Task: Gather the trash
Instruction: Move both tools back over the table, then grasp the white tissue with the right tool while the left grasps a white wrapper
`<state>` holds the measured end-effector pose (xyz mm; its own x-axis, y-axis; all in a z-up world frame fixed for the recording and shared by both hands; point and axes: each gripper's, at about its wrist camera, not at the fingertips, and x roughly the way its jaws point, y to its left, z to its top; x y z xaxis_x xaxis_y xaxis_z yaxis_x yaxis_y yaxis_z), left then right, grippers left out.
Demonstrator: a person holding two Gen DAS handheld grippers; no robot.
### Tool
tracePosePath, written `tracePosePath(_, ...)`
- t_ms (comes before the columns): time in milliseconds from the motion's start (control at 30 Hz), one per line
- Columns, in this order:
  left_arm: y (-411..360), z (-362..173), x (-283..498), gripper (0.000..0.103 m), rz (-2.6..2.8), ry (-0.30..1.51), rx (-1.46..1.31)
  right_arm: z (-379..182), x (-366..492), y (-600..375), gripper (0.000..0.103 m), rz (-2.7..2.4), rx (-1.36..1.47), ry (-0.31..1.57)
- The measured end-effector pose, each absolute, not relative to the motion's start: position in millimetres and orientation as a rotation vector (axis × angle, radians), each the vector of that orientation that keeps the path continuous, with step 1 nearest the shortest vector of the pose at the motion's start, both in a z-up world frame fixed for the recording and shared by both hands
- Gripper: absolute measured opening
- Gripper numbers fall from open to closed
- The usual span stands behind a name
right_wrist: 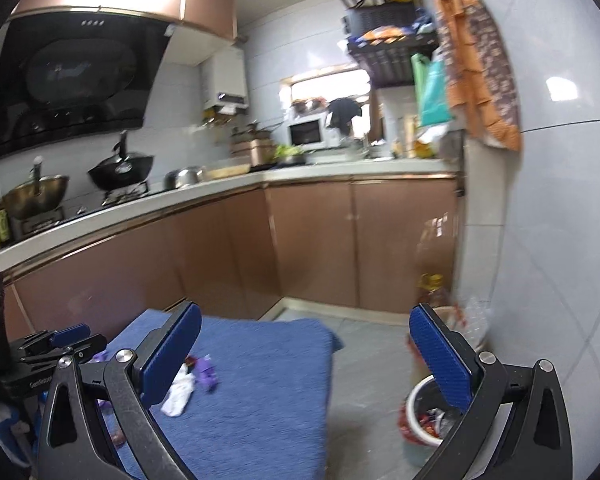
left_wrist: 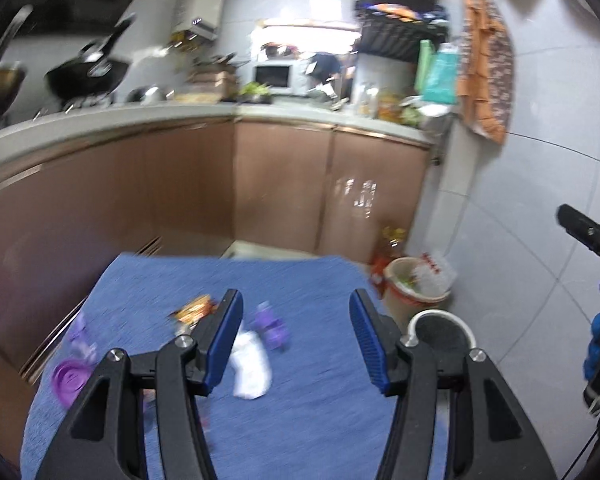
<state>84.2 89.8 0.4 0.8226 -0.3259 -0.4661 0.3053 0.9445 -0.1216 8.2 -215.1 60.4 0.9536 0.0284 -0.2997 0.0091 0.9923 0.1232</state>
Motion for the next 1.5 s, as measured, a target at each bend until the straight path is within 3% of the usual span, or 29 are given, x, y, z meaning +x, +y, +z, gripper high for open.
tracePosePath(333,206,-77,135,0.054,-0.237,0.709,-0.051,12,76,-160,0.093,0.179,0.12,0.469)
tracePosePath(767,226,-150,208,0.052,-0.279,0.922,-0.074,-89,179,-69,0.087,0.397,0.077,0.744)
tracePosePath(900,237,-155,221,0.035,-0.287,0.946,-0.141,-123,203,-34,0.081,0.501,0.1,0.859)
tracePosePath(967,244,-158,228,0.021,-0.279,0.966,-0.172,-142,211,-20,0.075,0.539,0.111,0.915)
tracePosePath(1133,258,-164,233,0.005,-0.273,0.978,-0.234,-177,224,2,0.063,0.565,0.125,1.004)
tracePosePath(1300,267,-157,231,0.003,-0.256,0.939,-0.273,-192,234,8,0.042,0.547,0.13,1.036)
tracePosePath(1433,272,-149,227,0.003,-0.236,0.905,-0.281,-197,236,9,0.018,0.537,0.127,1.032)
tracePosePath(1500,274,-144,225,0.003,-0.229,0.893,-0.287,-197,234,6,0.013,0.536,0.125,1.028)
